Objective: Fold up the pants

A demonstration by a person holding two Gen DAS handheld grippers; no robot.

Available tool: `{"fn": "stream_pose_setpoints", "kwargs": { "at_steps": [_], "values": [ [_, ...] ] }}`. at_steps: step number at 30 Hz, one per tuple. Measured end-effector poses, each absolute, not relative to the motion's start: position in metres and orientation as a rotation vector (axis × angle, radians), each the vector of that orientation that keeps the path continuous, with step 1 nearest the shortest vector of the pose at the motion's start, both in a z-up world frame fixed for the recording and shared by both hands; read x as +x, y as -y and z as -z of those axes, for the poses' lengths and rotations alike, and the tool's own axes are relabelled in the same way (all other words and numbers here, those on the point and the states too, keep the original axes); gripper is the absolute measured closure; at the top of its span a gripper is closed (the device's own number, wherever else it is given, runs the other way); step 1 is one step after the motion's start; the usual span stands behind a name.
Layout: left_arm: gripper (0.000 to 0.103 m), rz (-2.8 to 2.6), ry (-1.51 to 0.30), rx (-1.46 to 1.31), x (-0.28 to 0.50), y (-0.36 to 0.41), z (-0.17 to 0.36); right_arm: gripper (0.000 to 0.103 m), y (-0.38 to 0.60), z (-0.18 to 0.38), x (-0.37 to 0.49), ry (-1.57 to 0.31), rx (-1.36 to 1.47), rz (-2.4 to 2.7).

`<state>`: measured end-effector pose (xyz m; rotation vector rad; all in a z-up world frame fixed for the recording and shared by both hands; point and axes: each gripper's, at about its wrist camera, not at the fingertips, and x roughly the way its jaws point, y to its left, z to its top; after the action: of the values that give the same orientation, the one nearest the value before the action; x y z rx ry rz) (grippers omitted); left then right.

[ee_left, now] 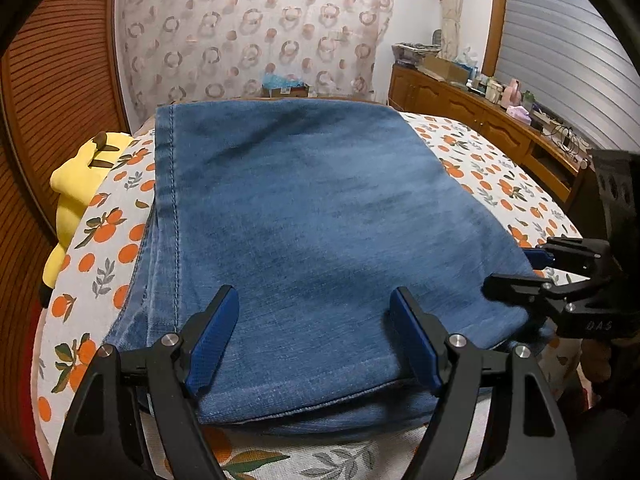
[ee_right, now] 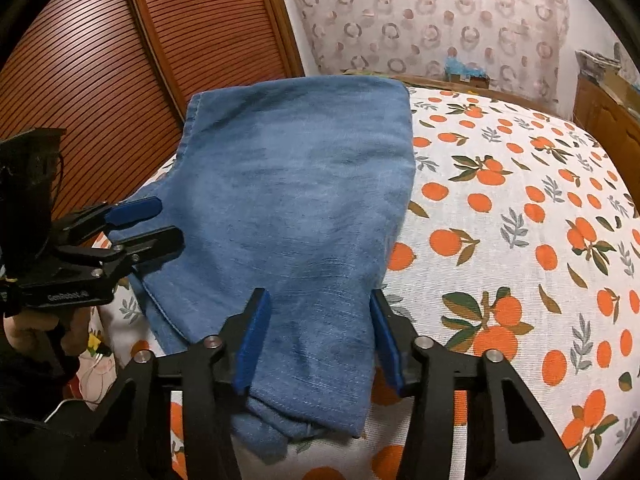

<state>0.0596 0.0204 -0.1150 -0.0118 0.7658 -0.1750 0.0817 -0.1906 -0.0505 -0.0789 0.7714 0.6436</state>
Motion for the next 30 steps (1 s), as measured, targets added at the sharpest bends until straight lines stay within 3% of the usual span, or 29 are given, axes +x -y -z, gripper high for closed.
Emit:
{"fn": "stream_pose_setpoints", "kwargs": {
  "at_steps": [7,18,30],
  "values": [
    [0.024,0.18,-0.763,-0.014,0.058,-0.024,0.116,0.085,0.194,0.035,0.08,-0.747,-0.06,-0.69],
    [0.024,0.181,-0.766,-0.076,0.052,-0.044,0.107,0.088,0.187,-0.015,0.062,-0.607,-0.042,-0.784],
    [0.024,0.041,-0.638,-0.122,0.016,-0.115,0.052,0.089,0.123,-0.034,0.078,-0.542,-0.089,-0.922]
  ]
}}
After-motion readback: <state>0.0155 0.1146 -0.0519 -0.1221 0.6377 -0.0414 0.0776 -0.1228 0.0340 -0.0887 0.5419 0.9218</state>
